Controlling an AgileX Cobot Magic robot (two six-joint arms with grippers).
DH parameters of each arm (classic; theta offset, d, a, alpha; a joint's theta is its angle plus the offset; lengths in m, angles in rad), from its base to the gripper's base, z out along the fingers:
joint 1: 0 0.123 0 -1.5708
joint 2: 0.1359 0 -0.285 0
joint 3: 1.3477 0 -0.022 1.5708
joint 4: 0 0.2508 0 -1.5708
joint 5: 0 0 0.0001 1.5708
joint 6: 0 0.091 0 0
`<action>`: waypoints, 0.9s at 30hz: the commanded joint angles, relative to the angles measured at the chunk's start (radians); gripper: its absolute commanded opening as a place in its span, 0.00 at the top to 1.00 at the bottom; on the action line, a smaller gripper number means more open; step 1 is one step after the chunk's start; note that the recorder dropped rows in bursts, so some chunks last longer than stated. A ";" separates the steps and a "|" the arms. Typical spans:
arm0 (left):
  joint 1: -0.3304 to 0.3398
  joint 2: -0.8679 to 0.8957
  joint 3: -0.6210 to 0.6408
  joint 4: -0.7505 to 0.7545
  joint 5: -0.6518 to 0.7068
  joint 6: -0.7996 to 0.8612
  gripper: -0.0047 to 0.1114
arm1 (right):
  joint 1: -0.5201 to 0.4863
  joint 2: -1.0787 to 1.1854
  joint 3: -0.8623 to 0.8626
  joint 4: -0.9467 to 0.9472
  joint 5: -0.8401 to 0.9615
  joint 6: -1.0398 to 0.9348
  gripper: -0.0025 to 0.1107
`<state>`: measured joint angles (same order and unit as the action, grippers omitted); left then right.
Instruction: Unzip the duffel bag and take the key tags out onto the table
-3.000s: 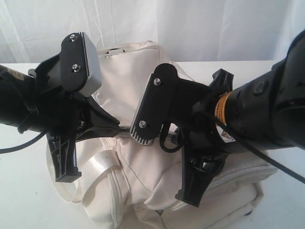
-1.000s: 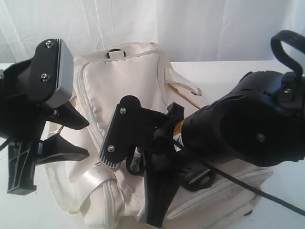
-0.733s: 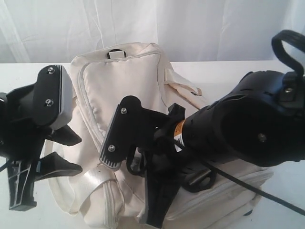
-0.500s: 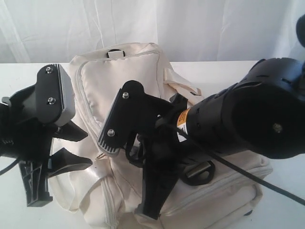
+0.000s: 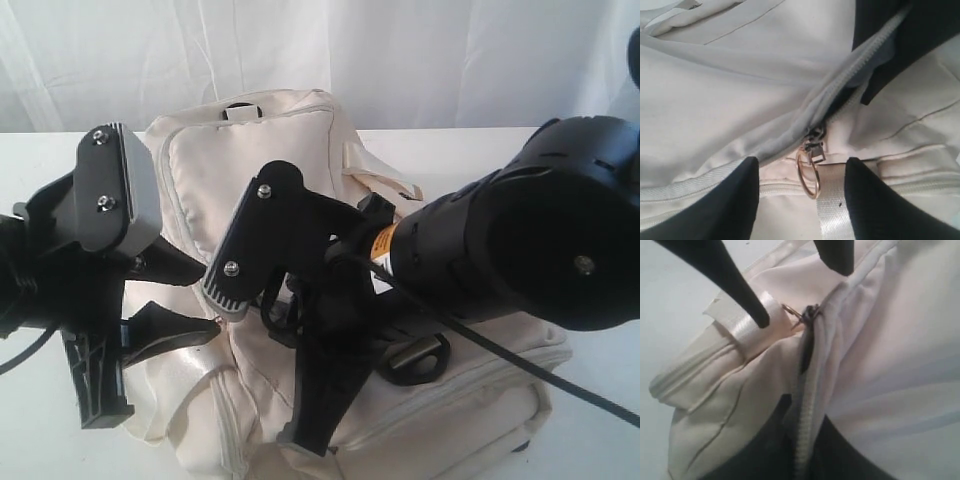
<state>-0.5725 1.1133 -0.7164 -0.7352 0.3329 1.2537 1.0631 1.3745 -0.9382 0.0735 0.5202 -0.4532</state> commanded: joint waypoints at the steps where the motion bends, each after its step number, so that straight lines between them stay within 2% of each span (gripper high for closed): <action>1: 0.003 -0.006 0.034 -0.022 0.000 0.004 0.48 | -0.006 -0.011 -0.007 -0.002 -0.021 0.012 0.98; 8: 0.003 -0.006 0.041 -0.022 0.024 -0.005 0.48 | -0.006 -0.011 -0.007 -0.002 -0.029 0.012 0.98; 18: 0.003 0.076 0.040 -0.077 -0.080 -0.020 0.48 | -0.006 -0.011 -0.007 -0.002 -0.034 0.012 0.98; 25: 0.003 0.074 0.039 -0.104 -0.101 -0.016 0.48 | -0.006 -0.011 -0.007 0.000 -0.034 0.012 0.98; 27: 0.003 0.074 0.039 -0.118 -0.105 -0.016 0.54 | -0.006 -0.011 -0.007 0.000 -0.034 0.012 0.98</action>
<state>-0.5725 1.1892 -0.6816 -0.8187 0.2244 1.2420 1.0631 1.3745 -0.9382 0.0735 0.5122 -0.4495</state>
